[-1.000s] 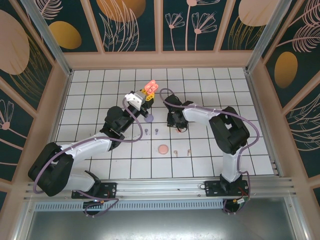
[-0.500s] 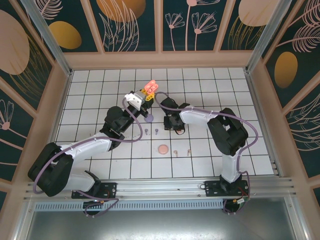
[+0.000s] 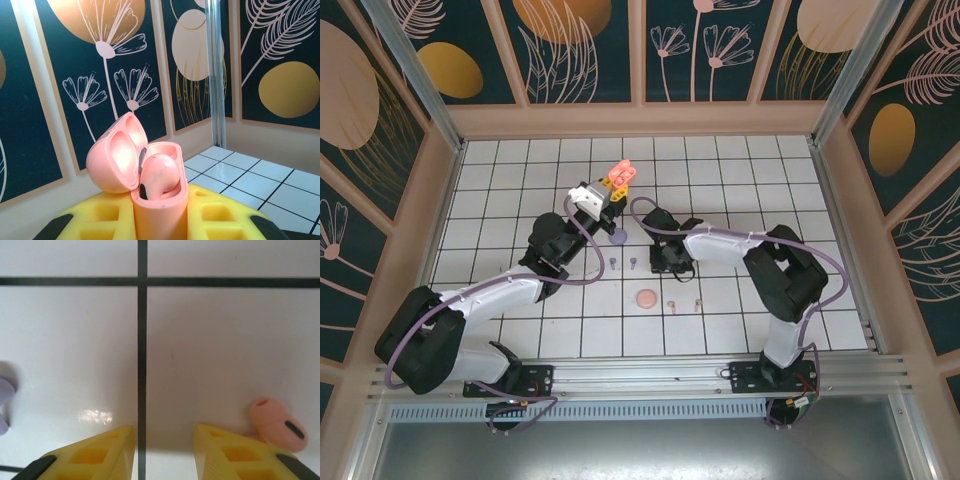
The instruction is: Insert wireless bluetooth earbuds into charging case
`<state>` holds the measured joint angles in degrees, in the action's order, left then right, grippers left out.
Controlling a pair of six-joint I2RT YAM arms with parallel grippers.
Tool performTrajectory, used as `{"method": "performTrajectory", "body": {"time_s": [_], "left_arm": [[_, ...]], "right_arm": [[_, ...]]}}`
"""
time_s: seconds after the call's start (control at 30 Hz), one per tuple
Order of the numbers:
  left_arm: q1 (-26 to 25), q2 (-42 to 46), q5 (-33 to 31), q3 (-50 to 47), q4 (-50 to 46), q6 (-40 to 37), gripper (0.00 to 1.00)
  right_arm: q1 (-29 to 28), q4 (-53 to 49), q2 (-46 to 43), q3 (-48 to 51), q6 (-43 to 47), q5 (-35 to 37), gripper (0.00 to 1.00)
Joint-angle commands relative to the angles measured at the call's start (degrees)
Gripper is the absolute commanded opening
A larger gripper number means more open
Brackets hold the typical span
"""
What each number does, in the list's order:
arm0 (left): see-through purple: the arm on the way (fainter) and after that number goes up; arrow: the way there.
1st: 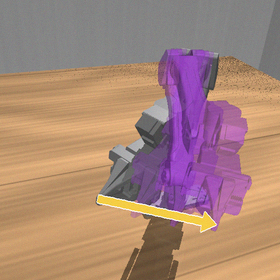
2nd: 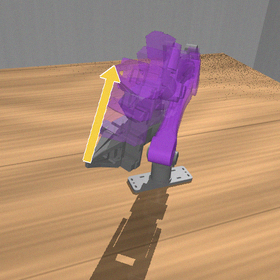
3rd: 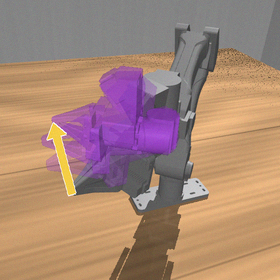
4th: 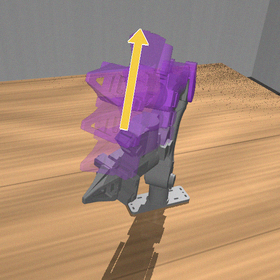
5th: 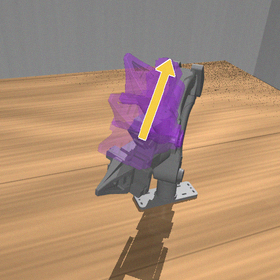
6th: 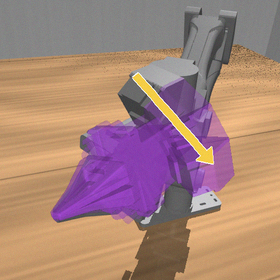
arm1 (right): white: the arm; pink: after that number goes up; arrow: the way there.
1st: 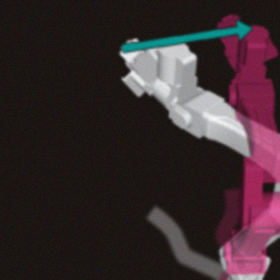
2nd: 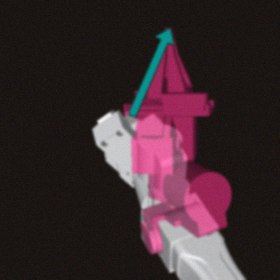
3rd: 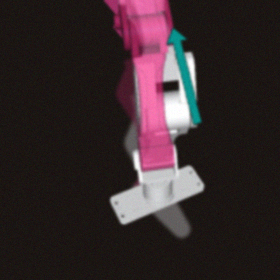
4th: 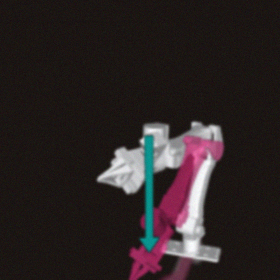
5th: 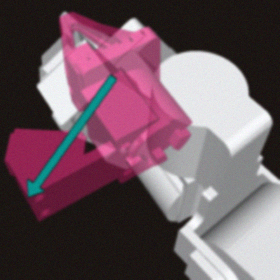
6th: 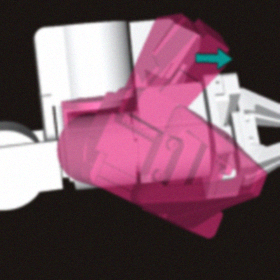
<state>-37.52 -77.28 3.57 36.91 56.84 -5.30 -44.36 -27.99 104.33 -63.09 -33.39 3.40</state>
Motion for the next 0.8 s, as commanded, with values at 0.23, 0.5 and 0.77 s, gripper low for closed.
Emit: {"method": "performTrajectory", "body": {"time_s": [0.23, 0.5, 0.77], "left_arm": [[-0.44, 1.60, 0.14, -0.34, 3.45, 1.34, 0.00], [-0.39, 1.69, 0.31, -0.55, 3.54, 1.50, 0.00], [-0.41, 1.99, 0.21, -0.61, 3.45, 1.57, 0.00]], "right_arm": [[-1.08, -6.72, -3.67, 5.74, -1.41, -0.15, 0.37], [-0.82, -8.19, -7.09, -0.19, -0.85, 0.37, 0.37], [0.83, -8.51, -0.71, -8.05, 0.23, 2.24, 0.37]]}}
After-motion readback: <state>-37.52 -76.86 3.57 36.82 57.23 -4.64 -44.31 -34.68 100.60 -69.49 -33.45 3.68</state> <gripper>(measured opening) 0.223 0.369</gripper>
